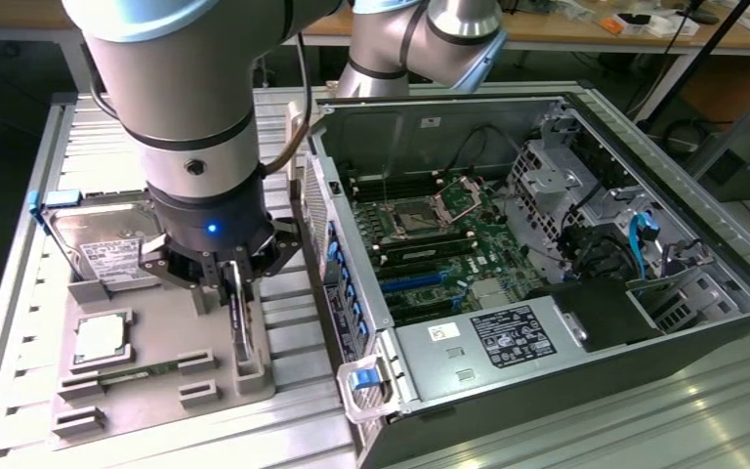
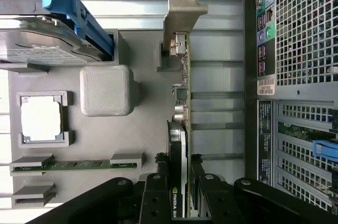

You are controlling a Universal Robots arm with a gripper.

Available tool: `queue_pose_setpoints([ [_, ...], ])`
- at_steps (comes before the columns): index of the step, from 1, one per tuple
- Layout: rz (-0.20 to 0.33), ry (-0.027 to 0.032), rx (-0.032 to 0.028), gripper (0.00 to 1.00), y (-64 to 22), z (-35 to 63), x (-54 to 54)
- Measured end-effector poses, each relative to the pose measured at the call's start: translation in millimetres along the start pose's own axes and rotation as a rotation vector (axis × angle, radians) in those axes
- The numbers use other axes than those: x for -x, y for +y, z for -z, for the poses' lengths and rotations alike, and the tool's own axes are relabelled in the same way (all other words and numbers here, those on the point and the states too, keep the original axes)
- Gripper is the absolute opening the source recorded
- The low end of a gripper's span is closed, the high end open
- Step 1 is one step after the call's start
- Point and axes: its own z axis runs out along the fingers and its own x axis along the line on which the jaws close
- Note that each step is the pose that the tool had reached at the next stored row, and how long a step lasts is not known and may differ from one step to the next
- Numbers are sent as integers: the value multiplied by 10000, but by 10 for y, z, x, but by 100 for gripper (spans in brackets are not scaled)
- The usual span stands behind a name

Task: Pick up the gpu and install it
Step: 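Pick up the gpu and move the gpu toward the slot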

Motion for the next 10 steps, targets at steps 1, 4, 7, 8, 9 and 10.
queue_pose_setpoints([
  [1,0,-2,2,27,0,11,1],
  [4,0,-3,3,27,2,38,2],
  [7,0,-3,2,27,4,89,4],
  [8,0,-4,3,27,4,101,5],
  [9,0,-3,3,27,5,122,5],
  [10,0,-2,2,27,6,139,6],
])
